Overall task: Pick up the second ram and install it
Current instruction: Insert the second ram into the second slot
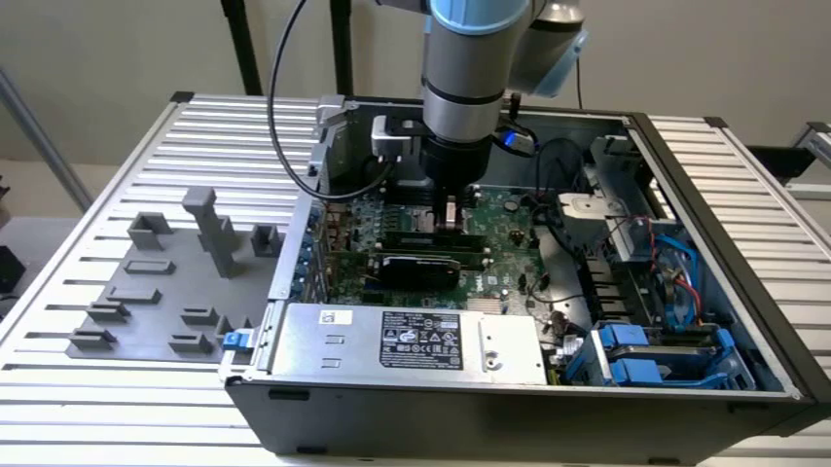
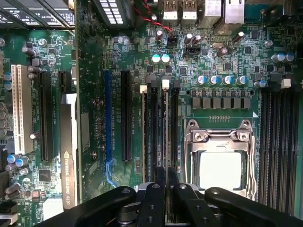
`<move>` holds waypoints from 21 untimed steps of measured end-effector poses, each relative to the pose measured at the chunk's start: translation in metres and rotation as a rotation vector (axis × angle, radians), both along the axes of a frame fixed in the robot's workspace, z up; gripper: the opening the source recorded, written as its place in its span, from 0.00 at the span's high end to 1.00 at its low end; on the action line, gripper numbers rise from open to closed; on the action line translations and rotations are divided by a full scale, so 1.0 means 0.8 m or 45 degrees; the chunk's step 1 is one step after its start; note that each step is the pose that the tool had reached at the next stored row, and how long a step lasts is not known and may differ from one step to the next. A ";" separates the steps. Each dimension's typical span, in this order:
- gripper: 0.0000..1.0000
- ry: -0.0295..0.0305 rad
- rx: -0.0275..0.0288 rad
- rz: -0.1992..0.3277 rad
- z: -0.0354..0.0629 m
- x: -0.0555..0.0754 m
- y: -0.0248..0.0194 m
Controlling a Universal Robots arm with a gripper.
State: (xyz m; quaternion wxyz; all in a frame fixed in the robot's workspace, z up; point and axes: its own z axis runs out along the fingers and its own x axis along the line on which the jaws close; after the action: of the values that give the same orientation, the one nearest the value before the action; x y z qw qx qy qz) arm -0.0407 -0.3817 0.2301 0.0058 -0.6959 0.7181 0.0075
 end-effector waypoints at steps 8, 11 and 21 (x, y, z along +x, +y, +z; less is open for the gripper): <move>1.00 0.0000 -0.0001 0.003 -0.001 -0.001 0.0006; 1.00 0.0000 -0.0002 0.003 -0.002 -0.002 0.0013; 1.00 0.0000 -0.0009 0.006 -0.003 -0.002 0.0023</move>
State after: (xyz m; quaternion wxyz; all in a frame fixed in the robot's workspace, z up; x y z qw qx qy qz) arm -0.0425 -0.3799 0.2274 0.0055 -0.6974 0.7166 0.0073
